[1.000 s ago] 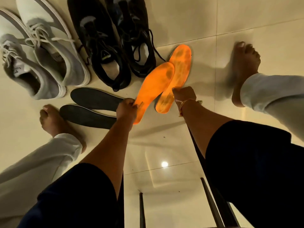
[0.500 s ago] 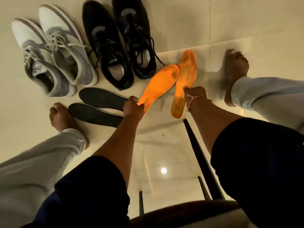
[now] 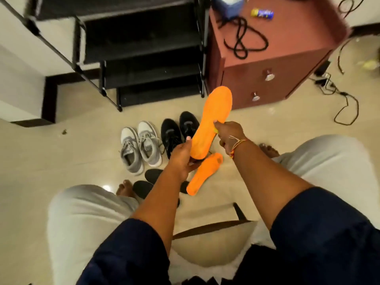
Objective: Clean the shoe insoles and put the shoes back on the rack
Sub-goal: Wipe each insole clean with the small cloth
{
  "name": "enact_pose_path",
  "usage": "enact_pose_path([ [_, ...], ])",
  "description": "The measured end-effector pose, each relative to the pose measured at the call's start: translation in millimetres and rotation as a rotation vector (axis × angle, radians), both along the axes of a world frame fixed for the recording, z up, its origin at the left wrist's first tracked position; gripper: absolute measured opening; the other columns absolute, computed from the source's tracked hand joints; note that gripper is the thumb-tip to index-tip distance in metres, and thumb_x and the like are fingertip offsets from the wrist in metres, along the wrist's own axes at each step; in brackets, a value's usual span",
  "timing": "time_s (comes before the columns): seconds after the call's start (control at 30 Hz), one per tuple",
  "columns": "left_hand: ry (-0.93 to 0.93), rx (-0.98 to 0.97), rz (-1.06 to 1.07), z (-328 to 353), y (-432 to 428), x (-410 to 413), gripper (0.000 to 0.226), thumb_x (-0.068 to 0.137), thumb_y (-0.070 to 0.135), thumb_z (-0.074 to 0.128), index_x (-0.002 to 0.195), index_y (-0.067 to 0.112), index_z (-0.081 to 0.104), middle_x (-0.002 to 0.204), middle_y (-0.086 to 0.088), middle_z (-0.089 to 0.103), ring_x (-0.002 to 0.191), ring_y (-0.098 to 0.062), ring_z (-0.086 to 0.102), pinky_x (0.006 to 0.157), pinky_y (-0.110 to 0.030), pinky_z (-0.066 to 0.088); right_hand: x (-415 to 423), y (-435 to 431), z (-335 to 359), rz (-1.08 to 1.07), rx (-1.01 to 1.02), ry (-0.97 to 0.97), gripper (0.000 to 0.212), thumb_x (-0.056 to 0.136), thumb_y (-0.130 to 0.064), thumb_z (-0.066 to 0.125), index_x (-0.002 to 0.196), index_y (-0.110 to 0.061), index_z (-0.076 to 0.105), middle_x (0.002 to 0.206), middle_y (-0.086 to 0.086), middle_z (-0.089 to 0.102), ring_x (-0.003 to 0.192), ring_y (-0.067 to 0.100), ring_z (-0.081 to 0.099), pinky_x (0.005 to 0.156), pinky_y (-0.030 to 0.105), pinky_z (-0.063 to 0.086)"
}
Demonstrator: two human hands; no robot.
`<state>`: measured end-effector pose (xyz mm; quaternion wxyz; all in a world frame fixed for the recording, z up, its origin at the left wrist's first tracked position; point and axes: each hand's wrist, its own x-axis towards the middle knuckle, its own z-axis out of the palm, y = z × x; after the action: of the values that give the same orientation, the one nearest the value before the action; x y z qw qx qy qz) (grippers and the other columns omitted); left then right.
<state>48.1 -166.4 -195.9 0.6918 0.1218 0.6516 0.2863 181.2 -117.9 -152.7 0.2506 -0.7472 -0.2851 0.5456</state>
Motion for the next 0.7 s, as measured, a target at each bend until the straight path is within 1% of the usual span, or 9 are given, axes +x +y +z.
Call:
enact_pose_path([
  [0.07, -0.154, 0.070, 0.078, 42, -7, -4, 0.047, 0.102, 0.056, 0.045, 0.120, 0.018, 0.066, 0.115, -0.011, 0.072, 0.100, -0.027, 0.068, 0.075, -0.043, 0.058, 4, -9, 18, -0.085, 0.120, 0.192, 0.034, 0.092, -0.034, 0.069, 0.067, -0.019, 0.049, 0.059, 0.003, 0.043, 0.049, 0.017, 0.037, 0.051, 0.029, 0.030],
  [0.2, -0.286, 0.178, 0.068, 105, -44, -15, 0.068, 0.099, 0.066, 0.038, 0.128, 0.011, 0.064, 0.118, -0.017, 0.068, 0.100, -0.031, 0.069, 0.092, -0.050, 0.054, 1, -45, 78, 0.026, 0.259, 0.387, 0.022, 0.093, -0.031, 0.069, 0.083, -0.018, 0.055, 0.066, -0.004, 0.056, 0.045, 0.007, 0.043, 0.046, 0.025, 0.033],
  [0.37, -0.381, 0.287, 0.028, 152, -92, -22, 0.077, 0.098, 0.070, 0.028, 0.124, 0.008, 0.066, 0.113, -0.017, 0.070, 0.089, -0.026, 0.069, 0.069, -0.035, 0.059, -1, -80, 127, 0.152, 0.441, 0.310, 0.022, 0.093, -0.034, 0.068, 0.090, -0.016, 0.055, 0.080, -0.005, 0.059, 0.047, -0.003, 0.047, 0.046, 0.016, 0.037],
  [0.47, -0.367, 0.375, 0.091, 162, -102, -21, 0.073, 0.099, 0.068, 0.028, 0.123, 0.008, 0.064, 0.104, -0.014, 0.071, 0.083, -0.023, 0.067, 0.062, -0.030, 0.055, -1, -90, 145, 0.176, 0.516, 0.320, 0.034, 0.098, -0.041, 0.059, 0.078, -0.014, 0.051, 0.073, -0.001, 0.041, 0.056, 0.009, 0.040, 0.057, 0.021, 0.038],
  [0.5, -0.371, 0.390, 0.128, 161, -103, -22, 0.075, 0.099, 0.069, 0.028, 0.126, 0.007, 0.062, 0.105, -0.015, 0.070, 0.083, -0.023, 0.066, 0.062, -0.030, 0.055, -1, -94, 152, 0.148, 0.473, 0.343, 0.036, 0.099, -0.042, 0.055, 0.083, -0.022, 0.030, 0.074, 0.003, 0.035, 0.063, 0.014, 0.037, 0.062, 0.027, 0.038],
  [0.53, -0.374, 0.397, 0.161, 158, -104, -24, 0.078, 0.098, 0.070, 0.027, 0.130, 0.007, 0.060, 0.106, -0.015, 0.070, 0.084, -0.023, 0.066, 0.062, -0.030, 0.055, -1, -97, 153, 0.098, 0.409, 0.437, 0.046, 0.101, -0.038, 0.053, 0.112, 0.007, 0.052, 0.075, 0.004, 0.037, 0.066, 0.018, 0.038, 0.064, 0.031, 0.038],
  [0.57, -0.367, 0.401, 0.186, 155, -103, -25, 0.079, 0.099, 0.070, 0.027, 0.133, 0.006, 0.058, 0.108, -0.015, 0.069, 0.084, -0.023, 0.066, 0.063, -0.030, 0.054, 0, -102, 153, 0.054, 0.345, 0.551, 0.025, 0.102, -0.030, 0.052, 0.102, -0.006, 0.060, 0.074, 0.006, 0.044, 0.066, 0.019, 0.044, 0.064, 0.033, 0.040],
  [0.6, -0.361, 0.406, 0.206, 153, -102, -26, 0.078, 0.099, 0.069, 0.027, 0.136, 0.006, 0.056, 0.111, -0.015, 0.068, 0.085, -0.023, 0.066, 0.064, -0.031, 0.054, 0, -106, 149, 0.034, 0.316, 0.655, 0.019, 0.102, -0.021, 0.051, 0.109, -0.004, 0.058, 0.077, 0.007, 0.053, 0.068, 0.019, 0.051, 0.065, 0.033, 0.043],
  [0.7, -0.359, 0.430, 0.253, 150, -97, -26, 0.071, 0.101, 0.064, 0.032, 0.136, 0.008, 0.057, 0.120, -0.018, 0.064, 0.088, -0.024, 0.065, 0.069, -0.033, 0.054, -1, -117, 138, 0.110, 0.294, 0.755, 0.019, 0.099, 0.002, 0.045, 0.112, 0.002, 0.058, 0.099, 0.021, 0.064, 0.088, 0.027, 0.061, 0.084, 0.037, 0.052],
])
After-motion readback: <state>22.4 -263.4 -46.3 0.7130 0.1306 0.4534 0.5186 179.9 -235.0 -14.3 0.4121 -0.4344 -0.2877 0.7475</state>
